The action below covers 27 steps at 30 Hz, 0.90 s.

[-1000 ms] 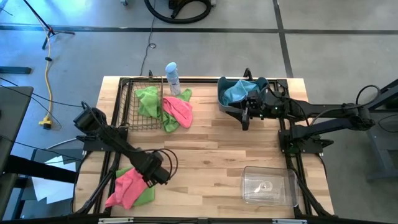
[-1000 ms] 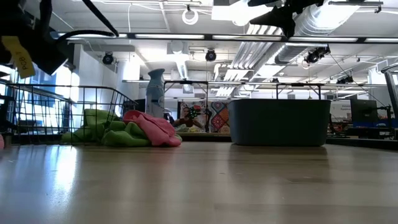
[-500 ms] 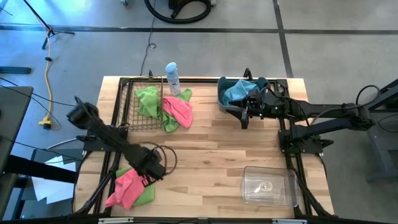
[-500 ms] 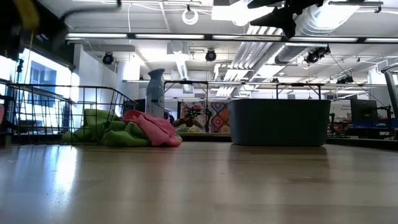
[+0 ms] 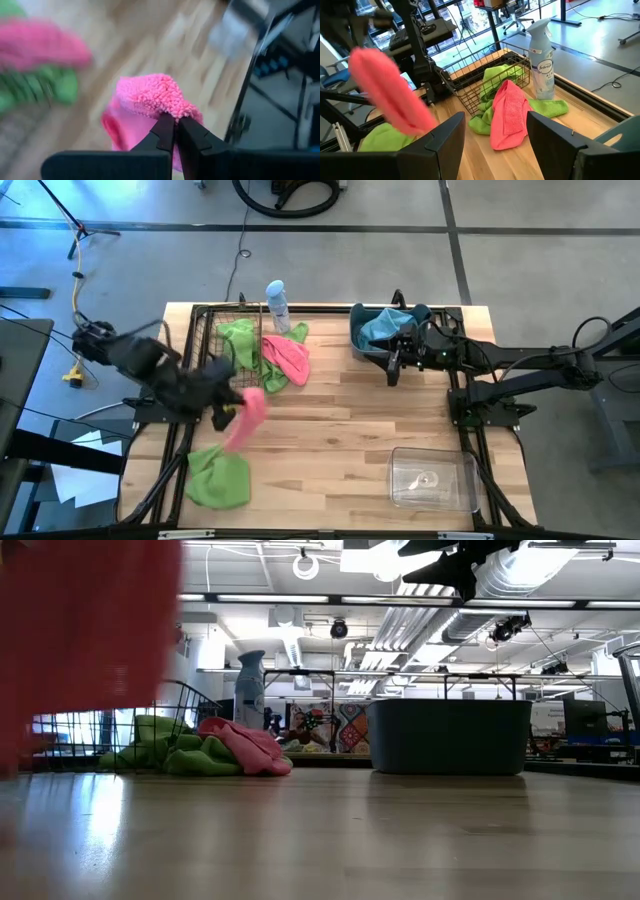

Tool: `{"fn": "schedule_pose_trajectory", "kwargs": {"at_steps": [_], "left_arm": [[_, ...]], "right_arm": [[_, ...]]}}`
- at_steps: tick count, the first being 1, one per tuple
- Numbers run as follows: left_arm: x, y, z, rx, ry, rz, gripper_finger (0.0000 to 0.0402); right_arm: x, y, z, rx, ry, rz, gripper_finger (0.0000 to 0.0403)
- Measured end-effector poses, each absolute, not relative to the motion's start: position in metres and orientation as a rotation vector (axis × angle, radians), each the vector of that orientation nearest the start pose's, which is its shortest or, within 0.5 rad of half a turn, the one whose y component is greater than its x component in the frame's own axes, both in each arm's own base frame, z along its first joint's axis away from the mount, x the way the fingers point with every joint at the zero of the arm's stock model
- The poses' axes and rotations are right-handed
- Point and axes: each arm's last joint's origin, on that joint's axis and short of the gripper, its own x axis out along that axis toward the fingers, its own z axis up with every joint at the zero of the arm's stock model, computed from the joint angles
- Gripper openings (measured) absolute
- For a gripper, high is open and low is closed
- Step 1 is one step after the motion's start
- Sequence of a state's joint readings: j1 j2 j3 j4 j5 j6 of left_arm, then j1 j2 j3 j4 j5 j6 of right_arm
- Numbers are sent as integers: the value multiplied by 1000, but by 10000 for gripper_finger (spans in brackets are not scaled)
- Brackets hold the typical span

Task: Sort microfiber towel by color & place in baskets
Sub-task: Put the bottom pink towel into the transparent bin

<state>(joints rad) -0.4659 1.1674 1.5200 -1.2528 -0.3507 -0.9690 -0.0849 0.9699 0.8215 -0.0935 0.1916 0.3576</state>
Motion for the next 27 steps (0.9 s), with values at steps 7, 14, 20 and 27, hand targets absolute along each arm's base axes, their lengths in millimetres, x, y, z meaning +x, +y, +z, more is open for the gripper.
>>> {"fn": "schedule_pose_trajectory", "kwargs": {"at_steps": [7, 14, 20, 27], "left_arm": [[199, -64, 441, -367, 633, 224, 0], [254, -63, 424, -129, 637, 165, 0], [312, -57, 390, -62, 712, 55, 0], [339, -59, 350, -68, 872, 13, 0]], "right_arm": [[214, -24, 321, 341, 190, -316, 209], [215, -23, 327, 374, 132, -280, 209], [216, -22, 332, 378, 82, -247, 209], [216, -22, 333, 389, 80, -226, 209]]}}
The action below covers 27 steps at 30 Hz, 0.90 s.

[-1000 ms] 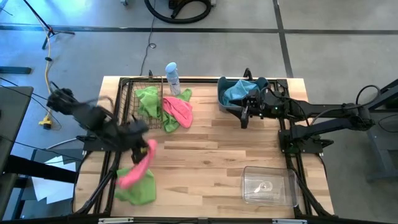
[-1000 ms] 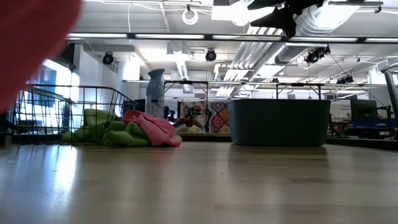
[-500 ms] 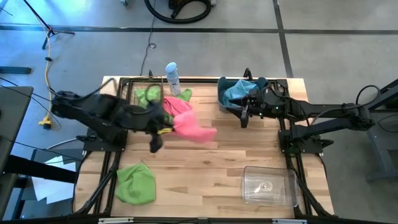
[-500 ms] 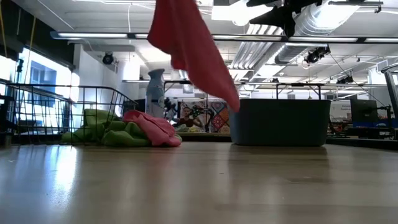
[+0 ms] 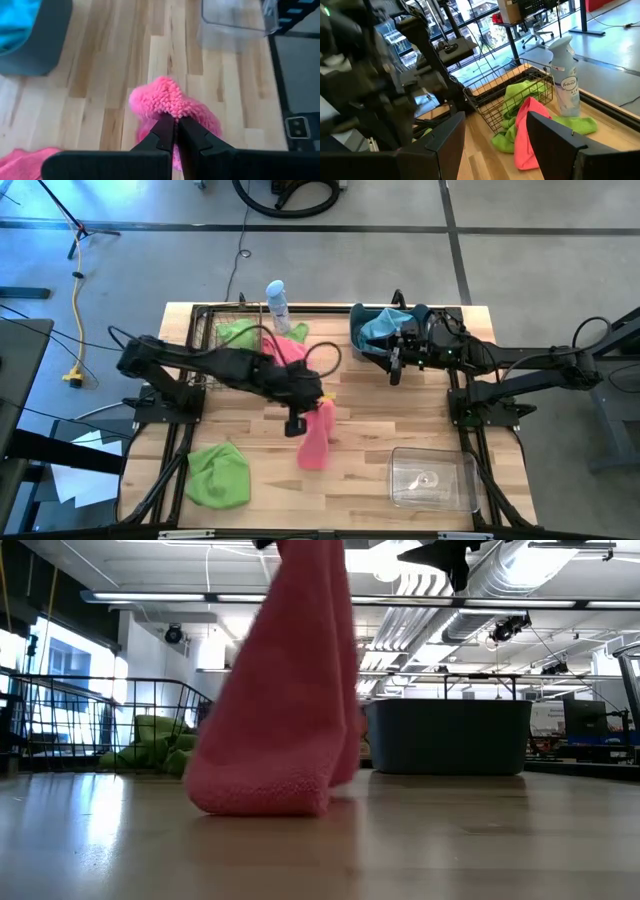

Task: Sort microfiber towel by color & place in baskets
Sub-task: Put the bottom pink towel into the transparent bin

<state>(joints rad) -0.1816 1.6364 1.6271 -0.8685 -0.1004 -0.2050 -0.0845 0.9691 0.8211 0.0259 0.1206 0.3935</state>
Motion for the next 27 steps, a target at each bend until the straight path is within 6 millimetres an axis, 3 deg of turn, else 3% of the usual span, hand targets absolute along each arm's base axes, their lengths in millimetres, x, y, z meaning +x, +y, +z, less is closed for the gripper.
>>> {"fn": "schedule_pose_trajectory", "kwargs": {"at_steps": [7, 15, 20, 23, 27], "left_arm": [[366, -66, 299, -26, 954, -54, 0], [402, -73, 222, -78, 1055, -234, 0], [413, -75, 173, -71, 1179, -213, 2], [415, -75, 159, -90, 1218, -193, 11], [416, -75, 159, -72, 1209, -166, 32]], "right_arm": [[216, -22, 333, 385, 81, -220, 209], [216, -22, 333, 373, 83, -221, 209], [216, -22, 333, 373, 83, -221, 209], [216, -22, 333, 373, 83, -221, 209], [216, -22, 333, 373, 83, -221, 209]]}}
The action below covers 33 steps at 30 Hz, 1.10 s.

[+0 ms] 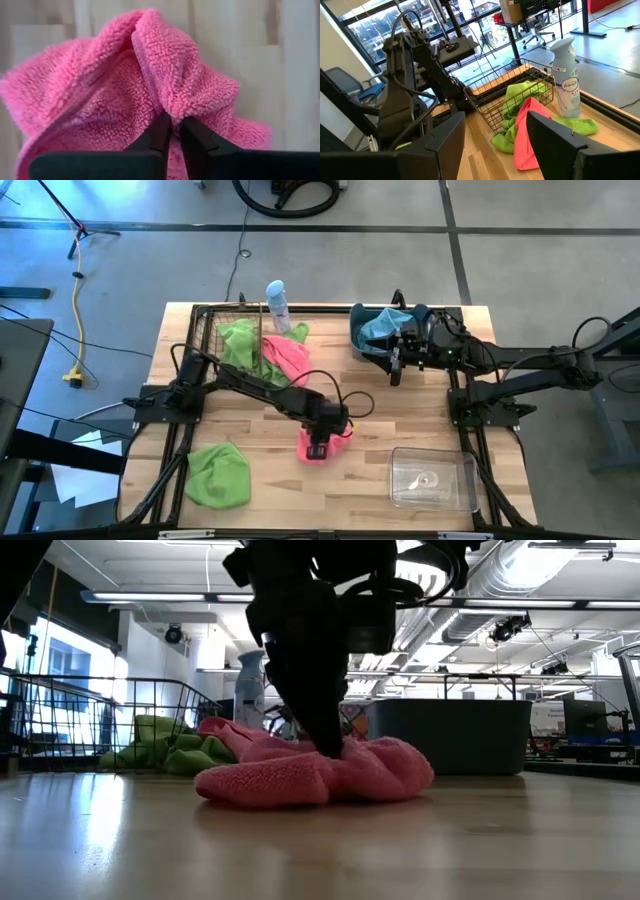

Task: Sort microfiber towel by color & place in baskets
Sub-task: Put the bottom pink towel into the transparent bin

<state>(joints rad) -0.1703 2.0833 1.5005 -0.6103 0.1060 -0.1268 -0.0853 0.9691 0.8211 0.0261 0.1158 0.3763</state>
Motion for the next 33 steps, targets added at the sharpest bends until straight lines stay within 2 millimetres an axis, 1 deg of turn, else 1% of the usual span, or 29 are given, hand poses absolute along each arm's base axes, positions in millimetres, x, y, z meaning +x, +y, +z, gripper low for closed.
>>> {"fn": "schedule_pose_trajectory", "kwargs": {"at_steps": [2, 4, 9, 12, 15, 18, 21, 26, 29, 33], "left_arm": [[415, -74, 163, -54, 1203, -135, 48], [413, -72, 172, -69, 1182, -120, 69], [408, -66, 192, -107, 1157, -92, 142], [402, -65, 209, -101, 1131, -98, 185], [394, -63, 222, -47, 1127, -80, 219], [390, -60, 229, 27, 1118, -39, 239], [391, -60, 227, 40, 1124, -24, 248], [398, -63, 210, -11, 1145, -27, 251], [401, -64, 202, -54, 1160, 11, 251], [401, -64, 186, -57, 1221, 98, 251]], "right_arm": [[216, -22, 333, 373, 83, -221, 209], [216, -22, 333, 373, 83, -222, 209], [216, -22, 333, 369, 83, -222, 209], [216, -22, 333, 369, 83, -222, 209], [216, -22, 333, 369, 83, -222, 209], [216, -22, 333, 371, 82, -225, 209], [216, -22, 333, 372, 82, -225, 209], [216, -22, 332, 380, 83, -225, 209], [216, -22, 332, 380, 89, -229, 209], [216, -23, 331, 378, 92, -249, 209]]}}
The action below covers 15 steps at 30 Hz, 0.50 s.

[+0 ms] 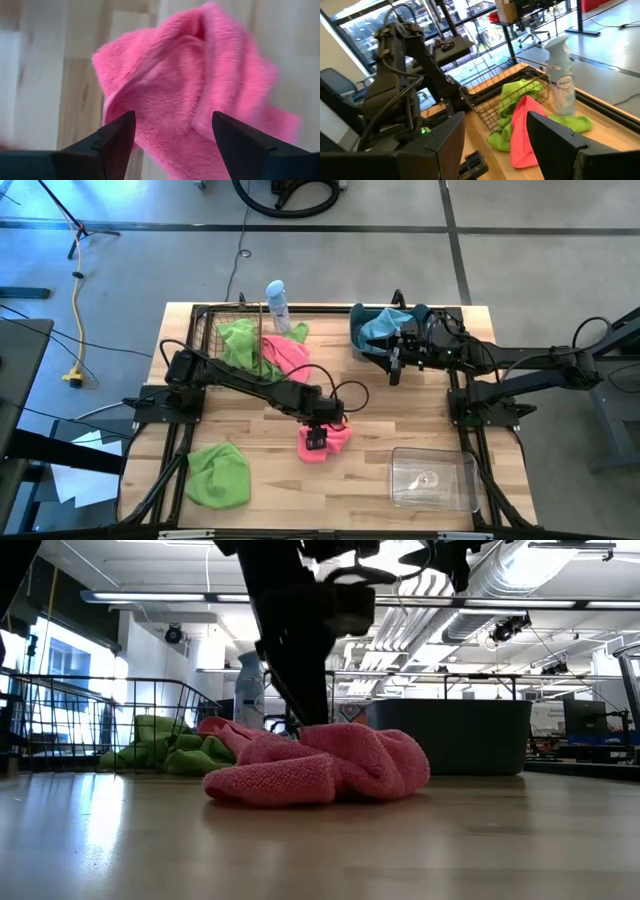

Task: Sort microfiber towel by color & place in baskets
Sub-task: Put the bottom pink towel into the transparent bin

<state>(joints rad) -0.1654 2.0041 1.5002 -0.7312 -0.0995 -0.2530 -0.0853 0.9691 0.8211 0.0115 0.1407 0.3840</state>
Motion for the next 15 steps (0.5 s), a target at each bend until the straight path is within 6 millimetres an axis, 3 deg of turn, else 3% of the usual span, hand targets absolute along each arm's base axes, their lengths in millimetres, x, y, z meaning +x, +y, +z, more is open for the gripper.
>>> {"fn": "schedule_pose_trajectory", "kwargs": {"at_steps": [15], "left_arm": [[406, -65, 131, -125, 1391, 185, 245]], "right_arm": [[216, -23, 330, 376, 98, -260, 209]]}}
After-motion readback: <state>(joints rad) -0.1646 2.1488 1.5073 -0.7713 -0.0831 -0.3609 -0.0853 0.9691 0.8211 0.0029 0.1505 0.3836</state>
